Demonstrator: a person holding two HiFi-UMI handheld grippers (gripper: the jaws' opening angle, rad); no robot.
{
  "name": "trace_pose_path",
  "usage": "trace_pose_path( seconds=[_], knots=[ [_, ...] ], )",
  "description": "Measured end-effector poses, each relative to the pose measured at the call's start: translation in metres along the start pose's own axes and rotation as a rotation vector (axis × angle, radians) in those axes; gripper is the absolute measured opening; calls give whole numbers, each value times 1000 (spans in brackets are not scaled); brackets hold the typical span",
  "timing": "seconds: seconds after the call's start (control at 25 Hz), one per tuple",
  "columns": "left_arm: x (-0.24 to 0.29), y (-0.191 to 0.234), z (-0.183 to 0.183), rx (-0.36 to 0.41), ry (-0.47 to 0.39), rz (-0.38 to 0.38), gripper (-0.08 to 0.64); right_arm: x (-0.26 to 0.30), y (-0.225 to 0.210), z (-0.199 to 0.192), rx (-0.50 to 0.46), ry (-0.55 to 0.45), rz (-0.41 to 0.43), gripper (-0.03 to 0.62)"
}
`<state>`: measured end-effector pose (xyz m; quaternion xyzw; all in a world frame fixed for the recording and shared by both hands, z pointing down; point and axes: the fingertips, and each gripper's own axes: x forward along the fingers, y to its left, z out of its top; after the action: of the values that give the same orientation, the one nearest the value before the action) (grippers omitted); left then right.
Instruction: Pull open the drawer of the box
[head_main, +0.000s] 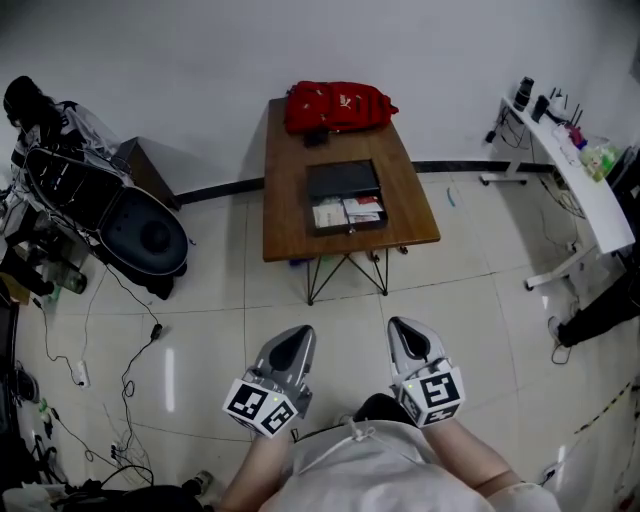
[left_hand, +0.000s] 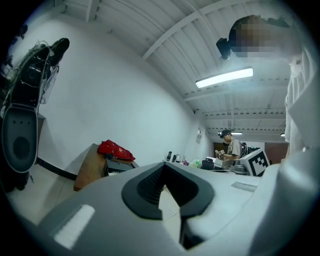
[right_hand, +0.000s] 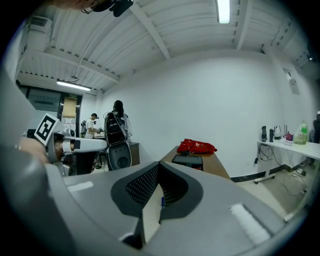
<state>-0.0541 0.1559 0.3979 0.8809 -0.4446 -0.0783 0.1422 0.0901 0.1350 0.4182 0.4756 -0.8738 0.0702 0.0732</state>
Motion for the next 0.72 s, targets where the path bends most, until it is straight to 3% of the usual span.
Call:
trace_pose_path(
  seconds=[0.28,0.72],
  knots=[
    [-4,-28,9,30,-35,4,6,-20,11,17,-35,-54,50,8],
    [0,-55,8,69,-41,27,6,-44,-3,18,-57,-33,71,7]
  ],
)
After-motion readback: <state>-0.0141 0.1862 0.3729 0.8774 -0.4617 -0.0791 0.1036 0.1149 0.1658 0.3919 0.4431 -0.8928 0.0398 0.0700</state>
